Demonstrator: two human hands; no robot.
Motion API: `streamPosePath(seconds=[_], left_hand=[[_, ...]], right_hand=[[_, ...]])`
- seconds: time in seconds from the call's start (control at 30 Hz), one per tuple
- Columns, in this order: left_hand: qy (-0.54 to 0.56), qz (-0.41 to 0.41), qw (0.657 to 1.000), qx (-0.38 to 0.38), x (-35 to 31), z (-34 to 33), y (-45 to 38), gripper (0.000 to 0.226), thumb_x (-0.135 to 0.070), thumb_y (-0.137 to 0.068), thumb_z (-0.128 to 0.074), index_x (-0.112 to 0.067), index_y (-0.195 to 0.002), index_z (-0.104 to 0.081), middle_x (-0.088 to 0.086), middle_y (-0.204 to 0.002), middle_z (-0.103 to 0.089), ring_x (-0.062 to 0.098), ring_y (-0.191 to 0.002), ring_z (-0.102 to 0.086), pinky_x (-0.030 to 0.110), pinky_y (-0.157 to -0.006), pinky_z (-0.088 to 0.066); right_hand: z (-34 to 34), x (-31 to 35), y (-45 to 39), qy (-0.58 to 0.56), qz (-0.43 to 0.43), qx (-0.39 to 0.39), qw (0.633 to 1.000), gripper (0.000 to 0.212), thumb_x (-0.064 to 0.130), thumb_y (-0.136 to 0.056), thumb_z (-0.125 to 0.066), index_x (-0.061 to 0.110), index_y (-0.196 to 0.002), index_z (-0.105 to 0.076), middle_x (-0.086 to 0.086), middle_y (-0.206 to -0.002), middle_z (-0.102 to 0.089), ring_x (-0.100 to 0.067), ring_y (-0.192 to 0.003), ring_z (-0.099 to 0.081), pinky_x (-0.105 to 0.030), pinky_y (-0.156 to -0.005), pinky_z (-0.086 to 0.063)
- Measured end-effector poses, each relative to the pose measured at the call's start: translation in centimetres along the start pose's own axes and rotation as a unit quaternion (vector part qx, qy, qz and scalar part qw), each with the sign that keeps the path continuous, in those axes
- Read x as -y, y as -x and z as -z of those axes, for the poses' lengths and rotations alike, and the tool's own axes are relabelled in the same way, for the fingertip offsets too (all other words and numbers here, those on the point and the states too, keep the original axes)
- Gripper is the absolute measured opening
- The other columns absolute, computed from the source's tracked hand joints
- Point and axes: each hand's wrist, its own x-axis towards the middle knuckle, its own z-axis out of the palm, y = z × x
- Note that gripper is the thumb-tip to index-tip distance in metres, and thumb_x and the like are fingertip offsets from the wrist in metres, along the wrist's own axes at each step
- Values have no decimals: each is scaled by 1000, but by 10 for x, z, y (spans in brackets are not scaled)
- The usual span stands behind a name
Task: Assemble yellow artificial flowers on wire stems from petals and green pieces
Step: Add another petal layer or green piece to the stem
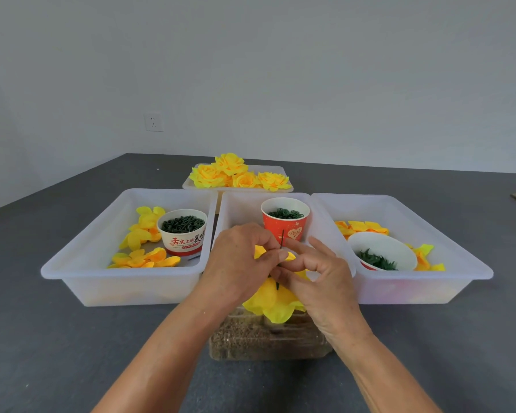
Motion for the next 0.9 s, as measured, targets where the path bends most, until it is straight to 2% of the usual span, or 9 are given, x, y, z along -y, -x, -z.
streamPosePath(seconds=[0.17, 0.23, 0.3, 0.37, 0.57, 0.63, 0.73, 0.8, 0.9], left_hand=[[-7, 4, 1000, -7, 1, -2, 0, 24, -25, -79, -72, -31, -60, -58, -18, -69, -56, 4, -75, -54, 11, -63, -36], [3, 6, 1000, -11, 3, -3, 1, 28, -24, -79, -72, -35, -58, -56, -19, -68, -57, 2, -74, -55, 9, -63, -36], [4, 3, 1000, -14, 4, -3, 1, 31, -23, -78, -72, -36, -56, -55, -21, -67, -56, -3, -72, -54, 5, -61, -34], [-1, -1, 1000, -19, 5, -4, 1, 32, -23, -78, -72, -37, -55, -54, -22, -65, -55, -7, -69, -52, 4, -61, -33], [-8, -6, 1000, -18, 7, -4, 0, 34, -23, -77, -73, -37, -54, -52, -23, -60, -53, -12, -70, -50, 2, -62, -33], [-18, -3, 1000, -18, 7, -4, 0, 34, -25, -78, -73, -36, -54, -52, -21, -62, -54, -9, -71, -51, 3, -63, -33], [-23, 2, 1000, -20, 8, -3, 0, 32, -26, -78, -72, -36, -55, -53, -21, -65, -55, -6, -71, -51, 3, -62, -33], [-19, 9, 1000, -20, 7, -3, 0, 30, -27, -78, -73, -37, -56, -55, -20, -66, -56, -5, -71, -52, 4, -61, -33], [16, 28, 999, -13, 10, -2, 1, 28, -28, -77, -73, -41, -57, -58, -18, -69, -61, -7, -71, -55, 3, -61, -35]], right_hand=[[-9, -1, 11, 54, 29, -52, 997, 17, 23, -72, -77, 30, -59, -69, 20, -121, -60, 28, -120, -20, 5, -96, -13], [-9, 1, 10, 73, 31, -51, 996, 15, 25, -72, -76, 27, -59, -69, 19, -123, -59, 24, -122, -20, -6, -104, -16], [-10, 4, 8, 96, 16, -52, 994, 14, 28, -72, -75, 26, -60, -68, 21, -122, -57, 15, -125, -20, -26, -112, -22], [-12, 7, 6, 110, 2, -56, 992, 18, 30, -73, -75, 28, -58, -64, 31, -113, -51, 12, -123, -20, -35, -111, -25], [-19, 3, 13, 67, 4, -76, 995, 17, 24, -76, -74, 22, -61, -66, 41, -103, -44, 32, -110, -24, 8, -86, -14], [-21, 2, 15, 38, 1, -78, 996, 18, 21, -76, -74, 20, -61, -65, 40, -104, -47, 30, -110, -30, 7, -87, -20], [-23, 4, 15, 22, 8, -77, 997, 21, 16, -76, -74, 17, -59, -62, 21, -109, -59, 20, -111, -42, -5, -92, -34], [-21, 7, 11, 59, 12, -67, 996, 22, 18, -77, -74, 15, -59, -60, 28, -94, -60, 10, -115, -45, -11, -92, -36], [-16, 9, 8, 109, 17, -70, 991, 19, 19, -76, -74, 15, -60, -63, 43, -77, -41, 15, -106, -38, 6, -82, -21]])
